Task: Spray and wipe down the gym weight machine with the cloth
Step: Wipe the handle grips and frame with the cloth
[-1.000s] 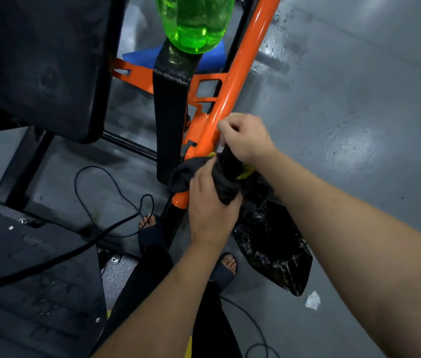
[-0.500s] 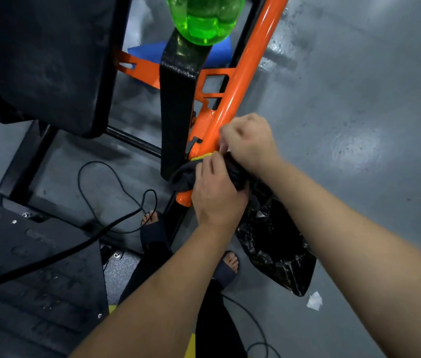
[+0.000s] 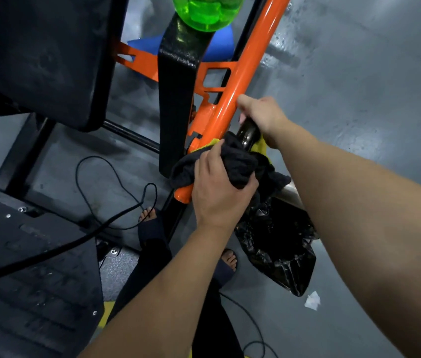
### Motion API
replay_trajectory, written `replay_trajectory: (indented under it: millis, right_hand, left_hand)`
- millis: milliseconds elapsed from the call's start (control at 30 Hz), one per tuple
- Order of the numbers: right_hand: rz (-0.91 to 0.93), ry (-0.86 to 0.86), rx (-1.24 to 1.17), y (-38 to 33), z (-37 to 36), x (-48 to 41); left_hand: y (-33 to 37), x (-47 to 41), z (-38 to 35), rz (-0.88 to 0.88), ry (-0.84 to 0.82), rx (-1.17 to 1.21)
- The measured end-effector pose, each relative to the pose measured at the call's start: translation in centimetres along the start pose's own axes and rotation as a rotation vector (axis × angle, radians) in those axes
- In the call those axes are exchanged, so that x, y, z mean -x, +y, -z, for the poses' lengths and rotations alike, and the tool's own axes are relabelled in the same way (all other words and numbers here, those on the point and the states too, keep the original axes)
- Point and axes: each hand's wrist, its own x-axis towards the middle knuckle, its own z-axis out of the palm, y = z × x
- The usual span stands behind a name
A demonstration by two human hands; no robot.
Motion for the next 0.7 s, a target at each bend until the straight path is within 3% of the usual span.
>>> replay_trajectory:
  millis: [67,167,267,367,500,700]
  right_hand:
    - [-0.051,0.042,-0.091,0.7,-0.4,-0.2]
    - [0.025,0.148,-0.025,0.6,-0.4,0.1]
    - [0.345,0.075,0.309,0.6,-0.7,2.4]
    - [0.555,0.041,0.288,1.8,-1.4,4.2]
    - [0.434,0.086,0.228,1.2,-1.9,3.1]
    - [0.071,0.034,0.03,0.7,0.4,-0.5]
  left_hand:
    - [0.3,-0.5,0.1,0.014,-0.006,-0.078]
    - [1.5,-1.6,0.4,-0.021,-0.097,-0.238]
    - [2.1,-2.6,1.0,-0.03,-0.173,-0.273]
    - [0.8,-2.3,0.7,-0.058,-0.116,-0.172]
    - [0.1,-1.0,-0.1,-0.015,0.008,-0.013]
    - [-1.5,1.1,0.2,0.022,0.024,-0.019]
